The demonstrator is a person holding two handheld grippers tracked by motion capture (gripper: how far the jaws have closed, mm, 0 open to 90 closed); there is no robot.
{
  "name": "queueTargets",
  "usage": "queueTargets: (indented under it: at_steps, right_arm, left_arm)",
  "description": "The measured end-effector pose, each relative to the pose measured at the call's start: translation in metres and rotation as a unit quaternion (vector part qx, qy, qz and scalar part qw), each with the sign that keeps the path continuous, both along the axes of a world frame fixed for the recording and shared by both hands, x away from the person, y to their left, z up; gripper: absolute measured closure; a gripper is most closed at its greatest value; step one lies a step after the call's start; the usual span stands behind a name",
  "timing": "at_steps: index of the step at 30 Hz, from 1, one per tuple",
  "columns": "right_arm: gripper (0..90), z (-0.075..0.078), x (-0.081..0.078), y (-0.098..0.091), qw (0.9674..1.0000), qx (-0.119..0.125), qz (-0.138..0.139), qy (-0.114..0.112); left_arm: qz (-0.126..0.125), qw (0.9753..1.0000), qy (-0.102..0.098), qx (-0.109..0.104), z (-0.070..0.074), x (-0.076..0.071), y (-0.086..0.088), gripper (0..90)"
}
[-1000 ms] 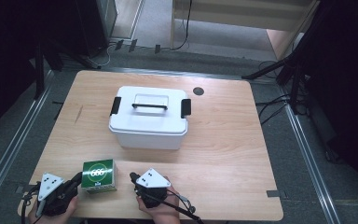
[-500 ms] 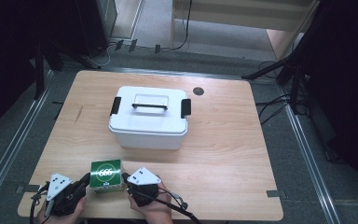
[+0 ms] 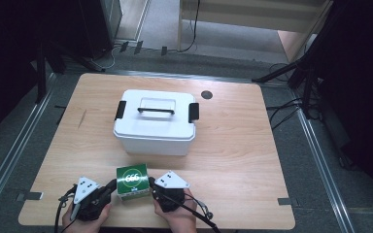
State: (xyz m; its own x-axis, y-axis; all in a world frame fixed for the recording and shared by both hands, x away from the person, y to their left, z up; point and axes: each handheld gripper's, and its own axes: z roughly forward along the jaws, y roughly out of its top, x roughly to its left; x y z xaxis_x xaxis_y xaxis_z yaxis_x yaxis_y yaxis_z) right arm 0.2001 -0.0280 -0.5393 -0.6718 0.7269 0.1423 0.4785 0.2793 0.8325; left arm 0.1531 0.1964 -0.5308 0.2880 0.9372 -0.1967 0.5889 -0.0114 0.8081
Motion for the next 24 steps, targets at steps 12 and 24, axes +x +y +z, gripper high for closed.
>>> queueTargets:
  at_steps: [12, 24]
  right_arm:
    - [90.0, 0.002, -0.007, -0.038, 0.9995, -0.006, -0.032, 0.001]
    - [90.0, 0.005, -0.011, -0.069, 0.9983, -0.014, -0.056, 0.01]
  left_arm:
    - [-0.033, 0.9995, -0.001, -0.005, 0.005, 0.015, -0.034, 90.0]
    - [-0.06, 0.9981, 0.008, -0.011, 0.001, 0.019, -0.063, 90.0]
